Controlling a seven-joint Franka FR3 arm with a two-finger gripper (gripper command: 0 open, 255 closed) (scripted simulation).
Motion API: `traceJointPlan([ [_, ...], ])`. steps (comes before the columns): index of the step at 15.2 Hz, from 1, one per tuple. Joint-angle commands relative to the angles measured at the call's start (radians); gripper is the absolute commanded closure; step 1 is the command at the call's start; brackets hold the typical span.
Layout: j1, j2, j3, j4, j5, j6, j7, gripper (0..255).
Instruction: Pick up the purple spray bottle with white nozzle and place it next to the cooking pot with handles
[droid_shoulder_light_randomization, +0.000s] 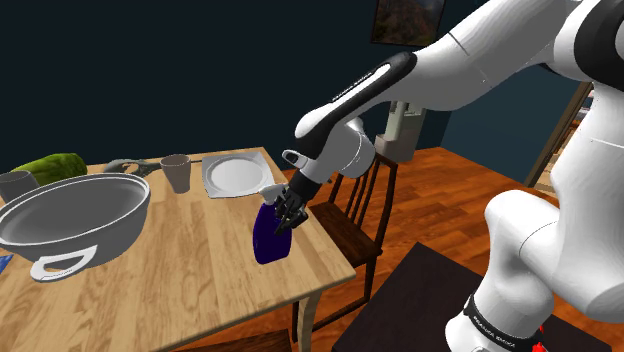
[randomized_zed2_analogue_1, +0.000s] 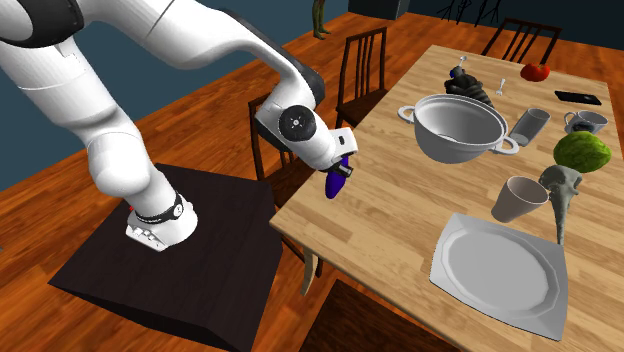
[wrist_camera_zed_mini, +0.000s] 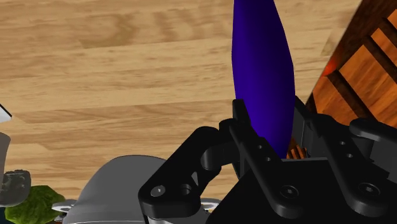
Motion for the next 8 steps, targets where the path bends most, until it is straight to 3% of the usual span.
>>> traceJointPlan([
  [1,-0.003,-0.026,-0.001,-0.001,-0.048,-0.007,0.043,255],
  [8,-0.024,-0.112,0.009,0.003,-0.203,-0.042,0.186,255],
])
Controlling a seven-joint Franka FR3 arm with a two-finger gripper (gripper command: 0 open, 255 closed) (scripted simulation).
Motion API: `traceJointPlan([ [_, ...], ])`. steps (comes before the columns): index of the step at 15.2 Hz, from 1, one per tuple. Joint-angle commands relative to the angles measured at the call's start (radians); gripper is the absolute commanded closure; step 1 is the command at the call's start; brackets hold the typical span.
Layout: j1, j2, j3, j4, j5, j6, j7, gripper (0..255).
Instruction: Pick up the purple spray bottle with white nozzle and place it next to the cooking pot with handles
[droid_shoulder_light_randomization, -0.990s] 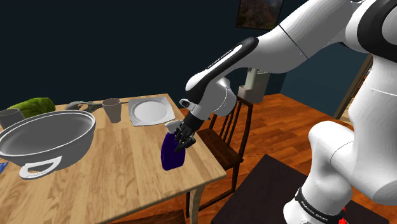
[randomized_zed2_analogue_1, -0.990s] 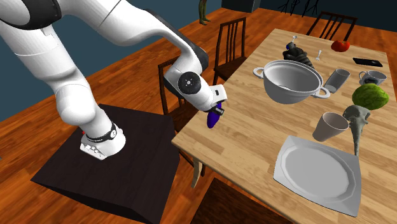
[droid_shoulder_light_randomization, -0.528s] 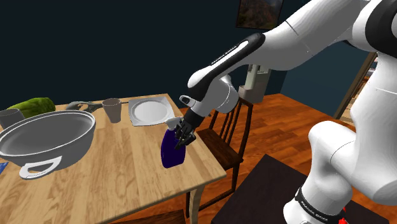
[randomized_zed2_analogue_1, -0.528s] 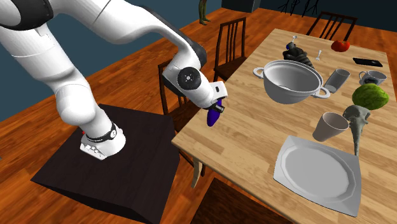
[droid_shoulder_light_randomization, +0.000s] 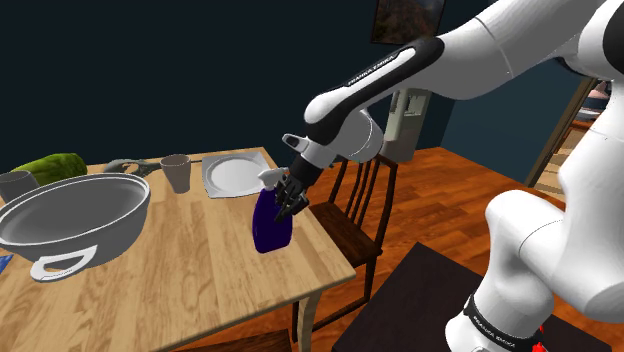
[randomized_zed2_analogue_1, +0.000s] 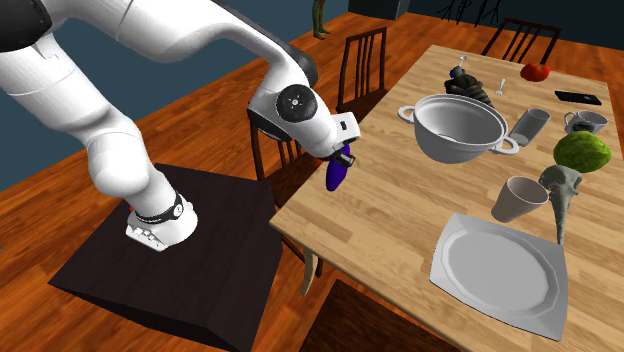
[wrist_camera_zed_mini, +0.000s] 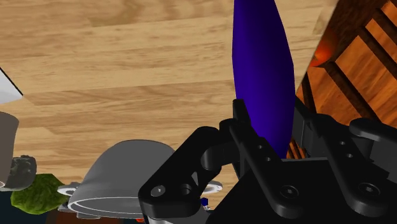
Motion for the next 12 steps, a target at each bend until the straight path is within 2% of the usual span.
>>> traceJointPlan([
  [1,-0.007,-0.023,0.006,0.003,-0.042,-0.012,0.041,255],
  [12,-0.055,-0.126,0.042,0.046,-0.216,-0.108,0.214,255],
])
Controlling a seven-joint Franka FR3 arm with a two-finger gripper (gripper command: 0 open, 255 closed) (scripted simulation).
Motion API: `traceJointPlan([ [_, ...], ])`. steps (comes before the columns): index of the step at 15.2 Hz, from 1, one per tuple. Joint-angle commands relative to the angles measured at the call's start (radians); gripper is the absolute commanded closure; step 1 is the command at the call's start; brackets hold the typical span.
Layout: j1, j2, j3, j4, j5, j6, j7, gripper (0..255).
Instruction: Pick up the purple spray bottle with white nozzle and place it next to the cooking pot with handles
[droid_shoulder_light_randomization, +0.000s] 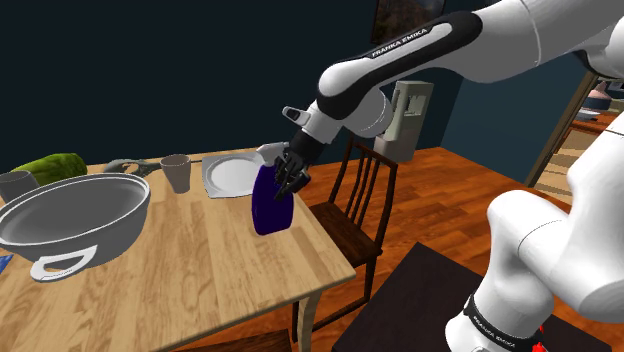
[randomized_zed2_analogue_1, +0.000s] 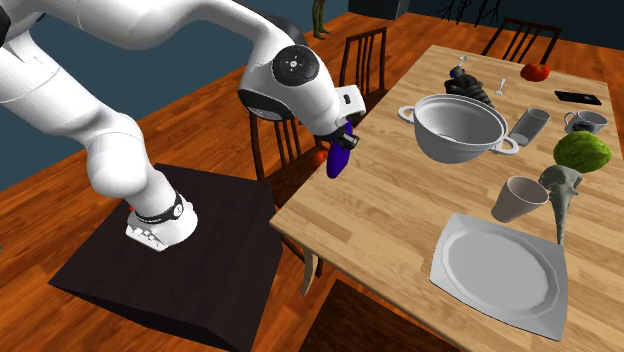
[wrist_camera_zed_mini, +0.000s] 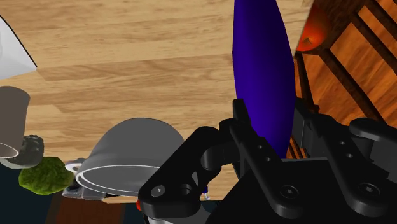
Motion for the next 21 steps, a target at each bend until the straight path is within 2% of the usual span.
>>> traceJointPlan([
  [1,-0.008,-0.018,0.008,0.007,-0.025,-0.018,0.027,255],
  [10,-0.038,-0.073,0.035,0.071,-0.111,-0.115,0.127,255],
  [21,-0.059,-0.114,0.059,0.174,-0.178,-0.241,0.219,255],
])
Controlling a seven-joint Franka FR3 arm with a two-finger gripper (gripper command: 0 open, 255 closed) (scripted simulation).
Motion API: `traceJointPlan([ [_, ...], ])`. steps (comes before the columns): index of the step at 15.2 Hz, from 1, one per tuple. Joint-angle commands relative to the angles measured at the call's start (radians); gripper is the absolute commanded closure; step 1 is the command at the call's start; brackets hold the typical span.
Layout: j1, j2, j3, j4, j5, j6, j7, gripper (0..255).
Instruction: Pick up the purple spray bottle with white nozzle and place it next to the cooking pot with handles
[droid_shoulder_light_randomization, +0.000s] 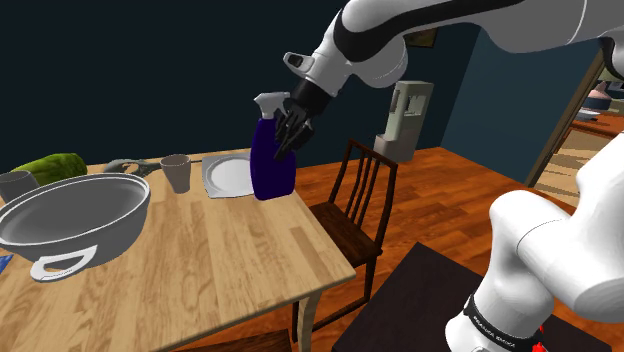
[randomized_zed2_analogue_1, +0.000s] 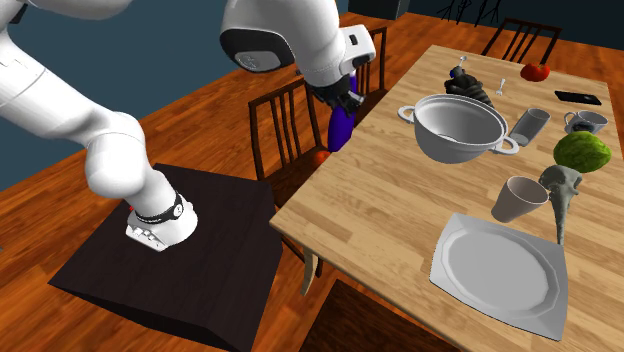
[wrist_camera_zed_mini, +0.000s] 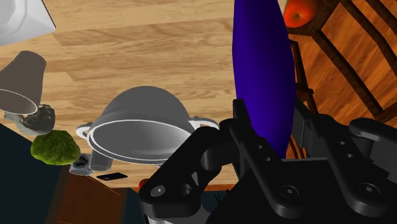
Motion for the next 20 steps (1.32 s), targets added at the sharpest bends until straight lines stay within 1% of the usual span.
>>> traceJointPlan([
  [1,-0.003,-0.005,0.004,0.022,-0.01,-0.024,0.017,255],
  [15,-0.01,-0.014,0.018,0.189,-0.052,-0.186,0.101,255],
  [20,0.036,0.134,0.039,0.279,0.004,-0.122,0.121,255],
])
